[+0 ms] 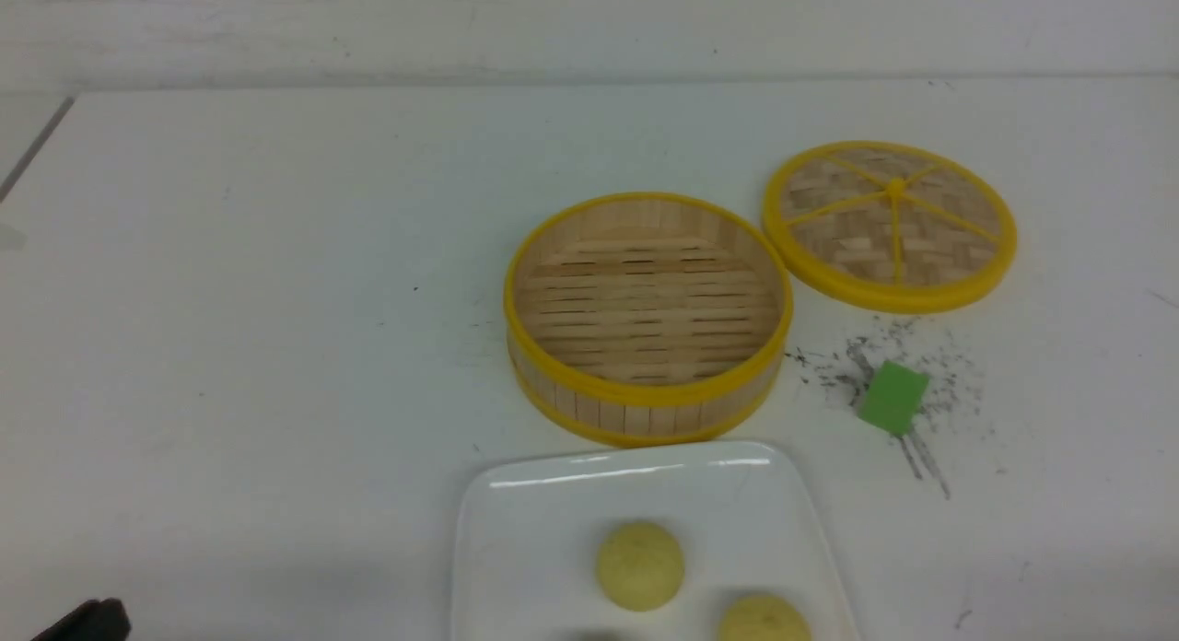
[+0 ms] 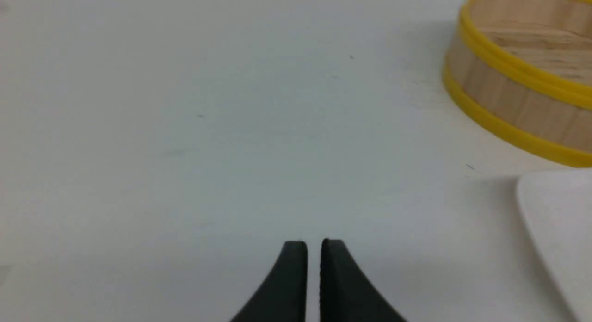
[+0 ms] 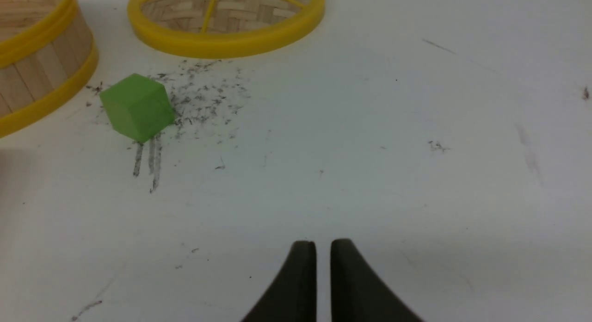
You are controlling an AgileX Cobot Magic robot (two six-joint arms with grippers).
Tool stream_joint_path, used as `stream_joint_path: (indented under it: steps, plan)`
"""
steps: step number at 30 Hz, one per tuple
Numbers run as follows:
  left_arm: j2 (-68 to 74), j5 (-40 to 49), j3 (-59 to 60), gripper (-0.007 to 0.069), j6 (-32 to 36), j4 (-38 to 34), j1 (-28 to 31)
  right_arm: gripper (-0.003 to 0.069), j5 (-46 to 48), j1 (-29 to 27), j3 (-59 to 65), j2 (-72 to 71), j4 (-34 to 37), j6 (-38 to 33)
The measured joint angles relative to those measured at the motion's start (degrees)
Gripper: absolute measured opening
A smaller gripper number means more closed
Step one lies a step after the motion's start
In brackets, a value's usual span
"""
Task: Put the steamed buns into the plate on the white tablecloth.
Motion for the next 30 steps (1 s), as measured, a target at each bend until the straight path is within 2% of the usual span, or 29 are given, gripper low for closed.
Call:
stream_joint_path:
  steps: [3,16,30]
  plan:
    - [-3.4,4.9,0.1,0.0073,0.1,0.8,2.1,0.0079,0.0,0.0,0.0,0.0,0.0,0.0]
    - [-3.7,5.6,0.0,0.0089,0.1,0.8,5.6,0.0085,0.0,0.0,0.0,0.0,0.0,0.0]
    - [-3.7,5.6,0.0,0.0108,0.2,0.8,5.6,0.0099,0.0,0.0,0.0,0.0,0.0,0.0]
